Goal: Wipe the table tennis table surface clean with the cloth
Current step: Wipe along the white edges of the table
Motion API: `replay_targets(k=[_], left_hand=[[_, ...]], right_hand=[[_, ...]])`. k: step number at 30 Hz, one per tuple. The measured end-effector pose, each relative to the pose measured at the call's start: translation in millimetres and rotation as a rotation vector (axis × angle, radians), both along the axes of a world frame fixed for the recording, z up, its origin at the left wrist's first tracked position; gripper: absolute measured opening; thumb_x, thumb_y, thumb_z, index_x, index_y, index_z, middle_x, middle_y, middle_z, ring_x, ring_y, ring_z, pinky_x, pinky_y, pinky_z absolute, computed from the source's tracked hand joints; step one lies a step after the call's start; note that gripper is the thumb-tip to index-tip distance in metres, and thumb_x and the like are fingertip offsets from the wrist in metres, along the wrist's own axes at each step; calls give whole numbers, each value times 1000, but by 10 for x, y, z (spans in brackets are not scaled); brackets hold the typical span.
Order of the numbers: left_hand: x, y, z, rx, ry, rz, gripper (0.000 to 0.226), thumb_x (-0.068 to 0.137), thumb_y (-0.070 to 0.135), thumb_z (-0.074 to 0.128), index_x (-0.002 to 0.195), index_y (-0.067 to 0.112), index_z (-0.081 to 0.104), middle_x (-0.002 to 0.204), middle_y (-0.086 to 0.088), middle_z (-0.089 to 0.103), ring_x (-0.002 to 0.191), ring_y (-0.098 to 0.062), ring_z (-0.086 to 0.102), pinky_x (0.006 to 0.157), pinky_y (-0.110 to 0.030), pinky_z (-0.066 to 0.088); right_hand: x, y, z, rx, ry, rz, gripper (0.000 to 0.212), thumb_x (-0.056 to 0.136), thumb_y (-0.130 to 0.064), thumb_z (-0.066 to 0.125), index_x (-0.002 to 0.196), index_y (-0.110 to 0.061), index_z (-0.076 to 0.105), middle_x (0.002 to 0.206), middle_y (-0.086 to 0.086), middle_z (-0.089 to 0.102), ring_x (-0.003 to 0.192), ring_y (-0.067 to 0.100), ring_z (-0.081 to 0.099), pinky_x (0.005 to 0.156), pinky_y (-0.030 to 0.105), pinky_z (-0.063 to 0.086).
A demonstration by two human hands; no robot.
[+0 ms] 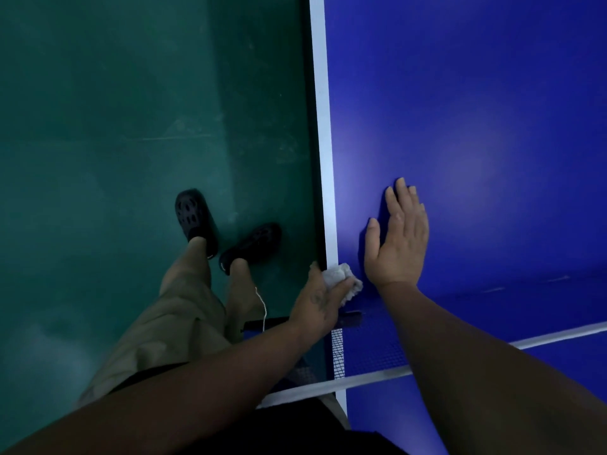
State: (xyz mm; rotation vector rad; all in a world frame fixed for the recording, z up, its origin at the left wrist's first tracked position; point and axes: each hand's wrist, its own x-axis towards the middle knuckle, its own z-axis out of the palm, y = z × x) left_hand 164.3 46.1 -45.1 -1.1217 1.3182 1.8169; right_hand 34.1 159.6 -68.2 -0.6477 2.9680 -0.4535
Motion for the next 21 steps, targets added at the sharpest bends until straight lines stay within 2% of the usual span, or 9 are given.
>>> replay_targets(k=[2,3,6,9,11,14,17,19,21], left_hand=[[-34,13,-18,10,-19,84,114,79,74,67,161,5,29,142,-9,63,126,-20,64,111,-40,52],[-27,26,-48,14,-23,101,120,76,77,66,165,8,25,149,-8,59,132,-20,60,116,-45,48],[-35,-4,-24,-9,-15,99,128,72,81,67,169,14,15,157,-5,52,139,-19,55,121,-47,43],[-66,-67,43,-76,-33,35,141,61,87,74,169,17,16,159,-7,44,138,-20,52,117,-46,46],[-86,-102,48,-169,-27,5,141,60,82,84,167,16,21,154,-6,40,134,-19,49,113,-40,46],[-108,-149,23,-259,-1,13,139,56,74,87,166,16,26,149,-1,40,135,-16,47,115,-35,43],[-110,-108,76,-198,-21,152,148,50,76,93,167,18,25,155,0,48,139,-15,50,121,-38,42],[-114,-19,66,-154,-70,216,138,57,67,95,167,20,27,148,-3,58,132,-17,60,117,-42,48],[-102,110,-70,-168,-39,178,119,70,65,90,164,22,33,144,-9,61,129,-26,64,110,-51,54]], right_hand=[[-4,-5,-8,-7,7,-1,53,108,-20,52,159,-8,44,173,7,32,163,27,24,130,54,23],[-2,-3,-12,-9,6,-1,53,108,-20,53,159,-8,45,173,7,32,162,27,25,130,54,23],[-7,-5,-12,-11,13,-7,53,108,-20,53,158,-8,46,172,7,33,162,26,25,130,54,24],[-11,-7,-11,-5,24,-15,53,107,-20,53,158,-8,46,172,7,34,162,26,25,130,54,24],[-11,-9,-5,-3,22,-25,53,107,-20,53,158,-8,47,172,6,34,162,26,26,130,52,24],[-25,-15,-8,-7,28,-26,52,106,-20,54,157,-7,48,171,8,36,161,27,27,129,54,25],[-22,-20,-9,-4,21,-29,52,106,-20,53,156,-7,49,171,8,36,161,28,27,130,54,25],[-22,-21,-4,-3,18,-28,52,107,-21,52,156,-7,49,171,8,36,162,27,27,130,54,25],[-27,-17,-6,-1,22,-27,51,107,-21,52,156,-7,49,171,8,36,161,27,27,129,54,26]])
